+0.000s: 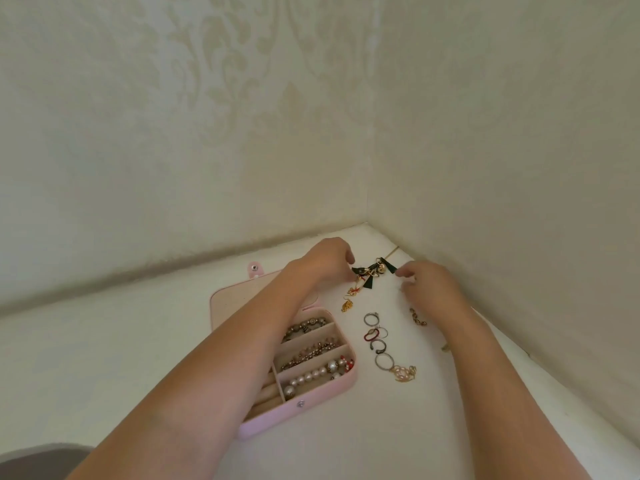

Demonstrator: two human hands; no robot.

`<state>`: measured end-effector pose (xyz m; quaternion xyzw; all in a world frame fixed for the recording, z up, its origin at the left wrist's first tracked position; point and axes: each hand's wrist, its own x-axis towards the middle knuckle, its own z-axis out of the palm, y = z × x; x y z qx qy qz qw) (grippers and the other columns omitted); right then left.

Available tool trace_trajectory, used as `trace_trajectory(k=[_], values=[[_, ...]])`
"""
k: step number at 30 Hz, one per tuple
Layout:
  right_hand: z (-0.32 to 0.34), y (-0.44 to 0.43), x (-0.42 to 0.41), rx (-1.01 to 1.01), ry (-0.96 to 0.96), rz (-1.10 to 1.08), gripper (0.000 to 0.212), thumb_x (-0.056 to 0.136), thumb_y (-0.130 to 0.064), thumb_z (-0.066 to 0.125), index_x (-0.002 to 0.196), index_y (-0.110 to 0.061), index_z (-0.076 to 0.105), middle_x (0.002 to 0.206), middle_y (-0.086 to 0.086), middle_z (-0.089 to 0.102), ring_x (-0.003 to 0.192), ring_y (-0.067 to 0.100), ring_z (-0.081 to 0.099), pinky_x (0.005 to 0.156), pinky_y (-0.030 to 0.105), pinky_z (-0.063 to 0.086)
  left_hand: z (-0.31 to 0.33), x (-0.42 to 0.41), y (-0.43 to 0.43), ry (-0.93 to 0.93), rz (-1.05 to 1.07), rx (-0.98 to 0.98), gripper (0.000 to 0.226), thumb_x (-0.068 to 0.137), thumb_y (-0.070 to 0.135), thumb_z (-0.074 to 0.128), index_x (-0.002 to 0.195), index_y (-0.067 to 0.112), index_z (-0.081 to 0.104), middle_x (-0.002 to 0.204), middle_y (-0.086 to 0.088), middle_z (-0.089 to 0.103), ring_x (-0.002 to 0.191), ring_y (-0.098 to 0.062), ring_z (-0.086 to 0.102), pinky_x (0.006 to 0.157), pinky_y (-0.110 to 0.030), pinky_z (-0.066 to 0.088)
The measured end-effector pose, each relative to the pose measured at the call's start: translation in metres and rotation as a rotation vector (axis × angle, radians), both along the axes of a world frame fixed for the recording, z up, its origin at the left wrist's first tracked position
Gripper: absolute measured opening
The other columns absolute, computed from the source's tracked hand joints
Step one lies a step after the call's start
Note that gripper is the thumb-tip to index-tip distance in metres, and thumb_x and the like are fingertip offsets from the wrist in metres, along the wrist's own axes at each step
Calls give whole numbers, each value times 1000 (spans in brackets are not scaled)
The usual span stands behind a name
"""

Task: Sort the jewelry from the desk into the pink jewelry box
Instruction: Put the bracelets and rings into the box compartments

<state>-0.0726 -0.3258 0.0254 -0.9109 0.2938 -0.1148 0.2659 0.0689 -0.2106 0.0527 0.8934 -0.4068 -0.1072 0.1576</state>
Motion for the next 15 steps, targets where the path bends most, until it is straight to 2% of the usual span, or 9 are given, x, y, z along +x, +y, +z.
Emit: trace_trajectory(k=[1,5,7,9,12,15], values=[[-1,4,2,-18,-16,70,45,91,-1,42,130,-18,55,137,4,50,117,23,52,87,24,40,-3,3,2,12,12,-16,38,80,22,73,115,11,63,116,-3,61,103,-19,57,78,-21,40],[-6,19,16,-32,12,323,51,94,-1,32,138,-22,46,145,-2,44,132,18,40,108,27,30,-7,15,11,38,2,-11,40,77,22,76,114,12,62,111,-1,61,101,-18,58,80,-23,43],[-8,20,21,-25,37,327,47,98,-7,30,140,-25,44,148,-4,40,134,17,37,111,31,28,-7,20,15,38,-13,28,40,77,19,75,115,13,62,111,0,60,101,-17,57,81,-23,43],[-7,17,21,-19,36,296,46,99,-9,30,140,-25,44,150,-5,37,136,17,35,111,29,25,-7,22,18,30,-43,27,35,78,13,73,111,14,63,107,0,60,94,-15,57,78,-22,42],[-7,13,17,-31,45,265,47,98,-7,30,141,-22,43,152,-3,33,137,20,34,109,27,25,-12,17,24,109,-144,-158,17,80,6,67,94,18,67,94,5,64,82,-7,58,75,-21,44],[-10,11,16,-44,66,231,50,95,-2,31,140,-20,43,149,0,38,133,23,39,108,29,30,-17,9,30,181,-240,-211,15,86,12,64,97,20,72,93,11,66,83,4,57,76,-9,41]])
